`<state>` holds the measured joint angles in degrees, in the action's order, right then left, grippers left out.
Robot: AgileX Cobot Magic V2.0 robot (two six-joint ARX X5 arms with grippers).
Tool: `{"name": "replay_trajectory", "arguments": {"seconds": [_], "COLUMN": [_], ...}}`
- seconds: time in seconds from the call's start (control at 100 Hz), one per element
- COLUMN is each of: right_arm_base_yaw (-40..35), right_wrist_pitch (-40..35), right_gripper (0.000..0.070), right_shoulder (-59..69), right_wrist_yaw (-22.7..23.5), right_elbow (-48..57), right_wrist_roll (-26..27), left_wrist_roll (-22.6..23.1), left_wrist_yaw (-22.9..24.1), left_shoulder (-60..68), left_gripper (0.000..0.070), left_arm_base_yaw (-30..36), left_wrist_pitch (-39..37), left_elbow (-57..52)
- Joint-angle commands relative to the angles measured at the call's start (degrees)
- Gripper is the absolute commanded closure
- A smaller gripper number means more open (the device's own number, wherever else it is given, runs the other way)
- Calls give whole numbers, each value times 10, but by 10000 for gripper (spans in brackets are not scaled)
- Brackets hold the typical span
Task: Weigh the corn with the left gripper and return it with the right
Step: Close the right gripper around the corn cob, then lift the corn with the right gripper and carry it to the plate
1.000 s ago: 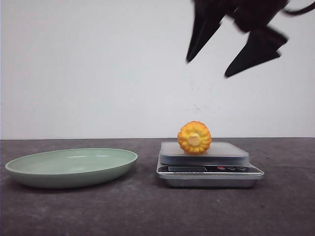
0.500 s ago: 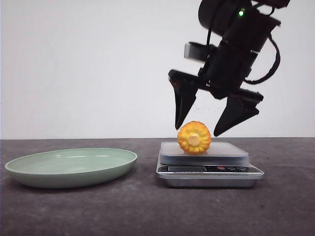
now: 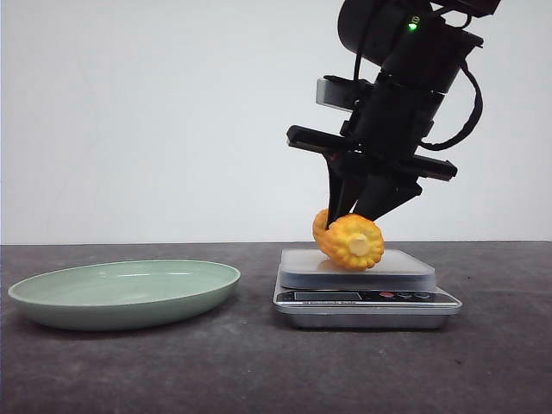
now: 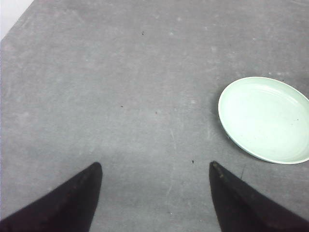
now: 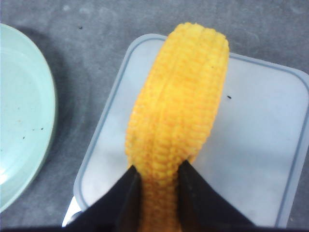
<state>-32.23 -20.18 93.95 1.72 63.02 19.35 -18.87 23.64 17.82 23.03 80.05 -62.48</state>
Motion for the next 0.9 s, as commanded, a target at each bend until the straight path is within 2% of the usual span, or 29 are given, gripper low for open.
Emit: {"name": "replay_trajectory", "arguments": {"seconds": [0.0, 0.18, 0.34, 0.45, 0.6, 0.89], "right_arm_base_yaw": [-8, -52, -115, -160, -189, -197], "right_wrist_pitch": [4, 22, 26, 26, 19, 12], "right_gripper": [700, 700, 700, 700, 700, 700], "right_shoulder": [-29, -99, -98, -55, 33, 180], "right_wrist_yaw": [-2, 0, -2, -18, -18, -14], "right_elbow": [15, 24, 80, 131, 202, 265], "right_wrist_roll": [-6, -7, -3, 1, 11, 37], "left_wrist_roll": [-2, -2, -2, -2, -2, -2], "left_wrist_yaw": [-2, -2, -2, -2, -2, -2], "left_shoulder": [-1, -1, -1, -1, -1, -1], "left_gripper": [295, 297, 301, 301, 301, 307], "left_arm_base_yaw": [2, 2, 2, 2, 2, 2], "left_wrist_pitch": [-5, -10, -26, -30, -32, -34], "left_elbow": [-7, -7, -7, -7, -7, -7]}}
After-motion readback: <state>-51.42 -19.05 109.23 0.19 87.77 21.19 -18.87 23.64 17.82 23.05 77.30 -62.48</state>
